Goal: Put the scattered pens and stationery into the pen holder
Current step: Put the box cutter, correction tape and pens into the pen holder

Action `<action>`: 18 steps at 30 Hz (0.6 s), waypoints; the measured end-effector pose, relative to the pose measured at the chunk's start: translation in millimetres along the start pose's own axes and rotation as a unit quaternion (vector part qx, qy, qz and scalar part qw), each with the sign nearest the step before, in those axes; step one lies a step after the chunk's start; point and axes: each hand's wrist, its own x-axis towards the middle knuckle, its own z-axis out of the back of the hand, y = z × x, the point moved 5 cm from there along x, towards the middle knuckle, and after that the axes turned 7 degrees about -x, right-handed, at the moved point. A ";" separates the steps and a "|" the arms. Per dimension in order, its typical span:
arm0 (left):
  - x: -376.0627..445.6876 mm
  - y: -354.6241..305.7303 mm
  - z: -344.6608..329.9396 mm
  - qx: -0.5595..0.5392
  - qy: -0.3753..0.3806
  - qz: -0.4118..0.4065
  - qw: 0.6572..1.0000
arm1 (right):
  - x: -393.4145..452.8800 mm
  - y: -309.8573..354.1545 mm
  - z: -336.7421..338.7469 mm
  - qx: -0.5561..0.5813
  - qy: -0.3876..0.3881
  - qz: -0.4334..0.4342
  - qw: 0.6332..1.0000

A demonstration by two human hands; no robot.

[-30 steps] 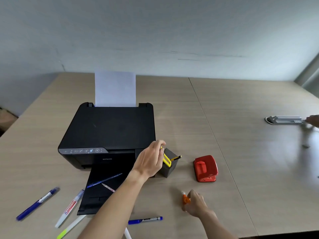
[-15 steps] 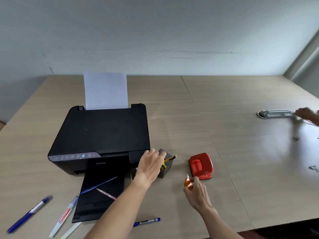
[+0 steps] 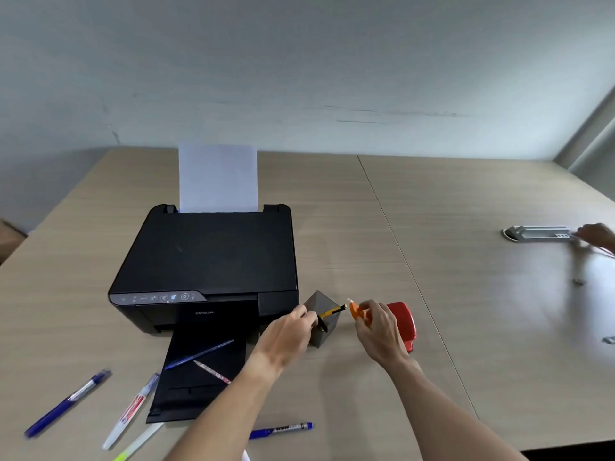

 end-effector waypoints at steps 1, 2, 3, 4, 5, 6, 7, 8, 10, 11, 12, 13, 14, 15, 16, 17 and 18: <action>-8.1 0.8 0.6 -0.012 0.001 -0.003 1.000 | 2.1 5.3 -0.1 -0.001 0.000 0.012 1.000; -16.9 3.5 -1.2 -0.021 0.004 -0.001 1.000 | 3.8 10.4 -1.0 -0.002 0.001 0.023 1.000; -26.6 6.5 -3.2 -0.034 0.008 0.005 0.999 | 5.1 15.4 -2.4 -0.002 0.004 0.034 0.999; -37.1 10.4 -6.7 -0.047 0.015 0.015 0.999 | 6.6 20.3 -4.1 -0.003 0.005 0.046 0.999; -48.0 15.2 -11.0 -0.055 0.022 0.027 0.998 | 8.3 24.9 -6.9 -0.005 0.007 0.059 0.998; -59.3 20.0 -15.2 -0.059 0.030 0.041 0.997 | 10.3 28.5 -10.7 -0.010 0.010 0.072 0.997; -70.2 24.5 -20.2 -0.053 0.040 0.053 0.996 | 12.4 31.2 -15.7 -0.018 0.018 0.081 0.996; -80.7 28.6 -25.7 -0.041 0.055 0.061 0.996 | 14.2 33.4 -21.2 -0.025 0.029 0.086 0.996; -100.3 35.4 -38.3 -0.005 0.094 0.075 0.993 | 17.1 37.3 -32.2 -0.036 0.054 0.087 0.994; -109.1 38.6 -44.1 0.022 0.115 0.082 0.990 | 18.8 38.2 -38.1 -0.042 0.063 0.088 0.993; -116.7 41.6 -49.6 0.050 0.136 0.089 0.985 | 20.8 38.4 -44.3 -0.049 0.072 0.088 0.992; -123.4 44.7 -55.3 0.077 0.159 0.094 0.980 | 22.5 38.9 -49.0 -0.054 0.080 0.087 0.992; -128.8 47.1 -59.7 0.103 0.183 0.096 0.973 | 24.2 39.3 -52.8 -0.057 0.089 0.085 0.991; -133.5 49.2 -64.2 0.124 0.206 0.096 0.966 | 25.9 39.6 -55.9 -0.061 0.095 0.085 0.990; -136.8 50.1 -68.6 0.142 0.228 0.093 0.959 | 27.2 39.7 -57.8 -0.065 0.097 0.086 0.989; -139.9 49.9 -72.0 0.157 0.244 0.085 0.953 | 28.5 39.8 -59.2 -0.066 0.100 0.086 0.989; -142.4 50.3 -74.9 0.172 0.259 0.080 0.947 | 28.8 40.0 -59.1 -0.064 0.101 0.085 0.989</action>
